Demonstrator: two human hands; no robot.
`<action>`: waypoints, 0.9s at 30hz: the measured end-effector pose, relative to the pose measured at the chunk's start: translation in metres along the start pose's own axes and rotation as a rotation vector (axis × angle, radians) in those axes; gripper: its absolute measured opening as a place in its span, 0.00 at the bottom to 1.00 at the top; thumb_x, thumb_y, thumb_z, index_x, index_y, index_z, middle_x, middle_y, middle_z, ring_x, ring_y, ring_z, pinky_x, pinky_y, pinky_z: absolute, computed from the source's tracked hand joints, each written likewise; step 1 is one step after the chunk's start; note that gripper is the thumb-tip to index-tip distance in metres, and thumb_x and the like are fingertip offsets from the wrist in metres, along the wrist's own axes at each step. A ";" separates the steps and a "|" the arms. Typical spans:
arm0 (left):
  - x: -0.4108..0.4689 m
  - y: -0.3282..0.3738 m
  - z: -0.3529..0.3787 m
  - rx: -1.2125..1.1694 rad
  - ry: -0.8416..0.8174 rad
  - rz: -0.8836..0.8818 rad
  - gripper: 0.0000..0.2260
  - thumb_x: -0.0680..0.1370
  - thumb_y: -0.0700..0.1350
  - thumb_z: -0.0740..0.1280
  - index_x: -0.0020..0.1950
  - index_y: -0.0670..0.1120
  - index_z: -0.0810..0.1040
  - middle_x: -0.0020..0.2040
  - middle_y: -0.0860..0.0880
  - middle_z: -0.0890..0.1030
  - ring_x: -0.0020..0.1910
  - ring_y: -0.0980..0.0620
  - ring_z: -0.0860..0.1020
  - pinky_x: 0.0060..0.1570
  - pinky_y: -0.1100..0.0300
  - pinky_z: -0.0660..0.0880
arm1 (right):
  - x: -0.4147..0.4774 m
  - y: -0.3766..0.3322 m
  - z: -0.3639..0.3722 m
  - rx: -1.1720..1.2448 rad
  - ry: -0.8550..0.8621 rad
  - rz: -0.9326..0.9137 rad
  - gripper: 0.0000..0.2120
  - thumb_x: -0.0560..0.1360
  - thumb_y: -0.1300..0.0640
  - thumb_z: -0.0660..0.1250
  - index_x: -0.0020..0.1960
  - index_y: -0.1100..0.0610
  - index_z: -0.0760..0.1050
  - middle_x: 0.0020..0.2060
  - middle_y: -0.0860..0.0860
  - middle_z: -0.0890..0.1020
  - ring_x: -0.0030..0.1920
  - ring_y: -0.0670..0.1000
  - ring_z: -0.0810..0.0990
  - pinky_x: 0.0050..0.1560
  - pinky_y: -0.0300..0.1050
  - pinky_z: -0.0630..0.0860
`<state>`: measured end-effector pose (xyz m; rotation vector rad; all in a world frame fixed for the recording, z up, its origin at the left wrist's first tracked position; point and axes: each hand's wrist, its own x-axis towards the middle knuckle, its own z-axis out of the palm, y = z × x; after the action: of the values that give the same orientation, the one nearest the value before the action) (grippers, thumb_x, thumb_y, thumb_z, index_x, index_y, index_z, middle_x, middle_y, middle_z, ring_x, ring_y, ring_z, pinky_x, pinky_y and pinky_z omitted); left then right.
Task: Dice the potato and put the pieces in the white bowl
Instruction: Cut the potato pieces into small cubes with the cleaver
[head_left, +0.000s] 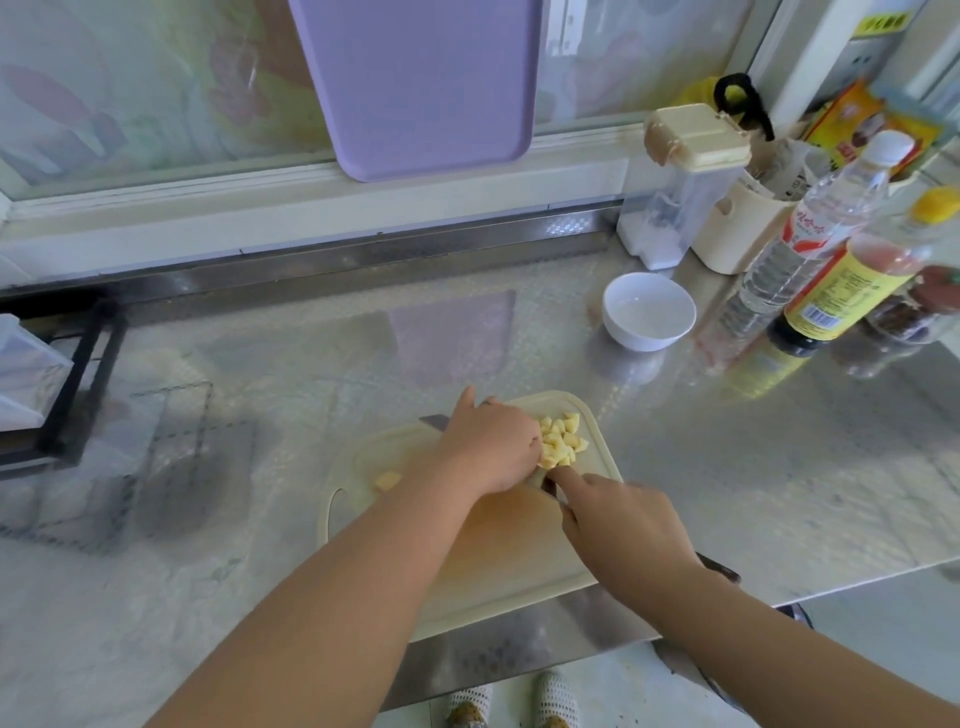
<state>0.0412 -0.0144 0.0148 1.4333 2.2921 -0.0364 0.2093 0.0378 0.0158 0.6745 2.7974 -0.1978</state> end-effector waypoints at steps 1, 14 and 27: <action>0.000 0.003 -0.002 -0.024 0.013 -0.003 0.18 0.80 0.46 0.53 0.49 0.54 0.83 0.55 0.52 0.82 0.64 0.47 0.72 0.75 0.42 0.47 | 0.001 0.001 0.000 0.002 -0.001 0.002 0.11 0.83 0.56 0.57 0.64 0.47 0.66 0.38 0.46 0.75 0.35 0.52 0.76 0.29 0.44 0.62; -0.074 -0.062 0.030 -0.581 0.552 -0.325 0.07 0.77 0.45 0.67 0.54 0.52 0.79 0.51 0.57 0.81 0.48 0.57 0.79 0.52 0.58 0.77 | 0.012 -0.026 -0.004 0.522 -0.076 0.092 0.09 0.83 0.52 0.53 0.46 0.50 0.68 0.36 0.49 0.76 0.34 0.49 0.75 0.35 0.47 0.72; -0.070 -0.050 0.065 -0.250 0.375 -0.334 0.12 0.73 0.61 0.65 0.52 0.58 0.81 0.46 0.60 0.83 0.51 0.57 0.79 0.68 0.49 0.63 | 0.009 -0.046 0.001 0.407 -0.118 0.070 0.09 0.83 0.54 0.53 0.58 0.51 0.70 0.41 0.50 0.79 0.40 0.53 0.80 0.41 0.51 0.79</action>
<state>0.0469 -0.1130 -0.0285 0.9840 2.6991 0.4374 0.1809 0.0007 0.0156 0.8153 2.6348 -0.7802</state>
